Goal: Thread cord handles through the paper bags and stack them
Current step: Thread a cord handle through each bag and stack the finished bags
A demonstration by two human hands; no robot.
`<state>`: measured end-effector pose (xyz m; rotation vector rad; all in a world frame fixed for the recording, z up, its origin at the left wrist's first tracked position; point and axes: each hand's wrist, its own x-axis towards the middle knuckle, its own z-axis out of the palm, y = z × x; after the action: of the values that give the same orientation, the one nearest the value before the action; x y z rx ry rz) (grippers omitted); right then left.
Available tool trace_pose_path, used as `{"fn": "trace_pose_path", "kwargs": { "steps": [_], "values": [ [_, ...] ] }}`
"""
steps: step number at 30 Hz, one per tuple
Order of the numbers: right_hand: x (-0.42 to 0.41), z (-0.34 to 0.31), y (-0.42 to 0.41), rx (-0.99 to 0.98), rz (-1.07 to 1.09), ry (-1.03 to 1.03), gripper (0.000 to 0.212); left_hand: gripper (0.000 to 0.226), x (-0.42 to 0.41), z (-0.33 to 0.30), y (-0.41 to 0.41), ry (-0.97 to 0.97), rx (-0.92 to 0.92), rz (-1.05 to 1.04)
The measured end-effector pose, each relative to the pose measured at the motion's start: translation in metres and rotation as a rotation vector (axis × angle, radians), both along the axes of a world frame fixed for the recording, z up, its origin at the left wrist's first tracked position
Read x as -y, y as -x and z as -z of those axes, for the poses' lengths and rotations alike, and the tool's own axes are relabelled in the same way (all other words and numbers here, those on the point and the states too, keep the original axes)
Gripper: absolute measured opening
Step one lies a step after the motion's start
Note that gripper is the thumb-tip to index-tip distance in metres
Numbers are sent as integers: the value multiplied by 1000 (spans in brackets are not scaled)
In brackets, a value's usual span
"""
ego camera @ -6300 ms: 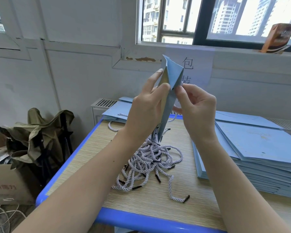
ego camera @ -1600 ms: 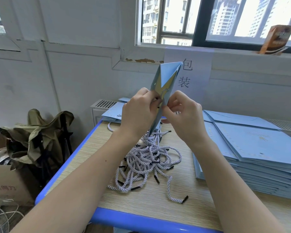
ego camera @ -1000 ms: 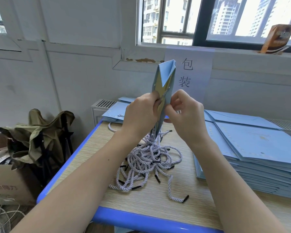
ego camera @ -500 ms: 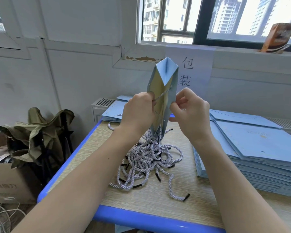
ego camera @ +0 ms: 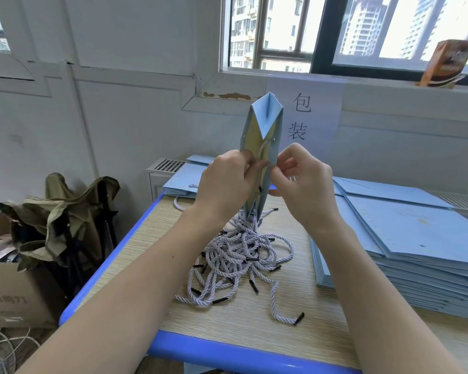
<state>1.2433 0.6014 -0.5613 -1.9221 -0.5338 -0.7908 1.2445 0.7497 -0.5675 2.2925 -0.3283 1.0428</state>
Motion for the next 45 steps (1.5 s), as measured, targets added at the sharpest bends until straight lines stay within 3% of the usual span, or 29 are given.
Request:
{"fn": "trace_pose_path", "kwargs": {
  "steps": [6, 11, 17, 24, 29, 31, 35, 41, 45],
  "values": [
    [2, 1, -2, -57, -2, 4, 14, 18, 3, -3, 6, -40, 30, 162],
    [6, -1, -5, -72, -4, 23, 15, 26, -2, -8, 10, 14, -141, 338],
    [6, 2, -5, -60, 29, 87, 13, 48, -5, -3, 9, -184, -242, 271],
    [6, 5, -9, 2, 75, 140, 12, 37, -5, -3, 5, -203, -173, 201],
    [7, 6, -11, 6, 54, 109, 12, 63, -2, -3, 10, -304, -273, 111],
    [7, 7, -11, 10, 64, 118, 12, 54, -2, -3, 8, -363, -307, 112],
    [6, 8, -12, -24, 39, 101, 12, 29, -7, -4, 4, -244, -371, 250],
    [6, 8, -12, -27, 27, 119, 12, 21, -7, -3, 1, -156, -346, 286],
    [5, 8, -12, -33, 24, 107, 12, 13, -3, 1, 0, -163, -219, 204]
  ]
}}
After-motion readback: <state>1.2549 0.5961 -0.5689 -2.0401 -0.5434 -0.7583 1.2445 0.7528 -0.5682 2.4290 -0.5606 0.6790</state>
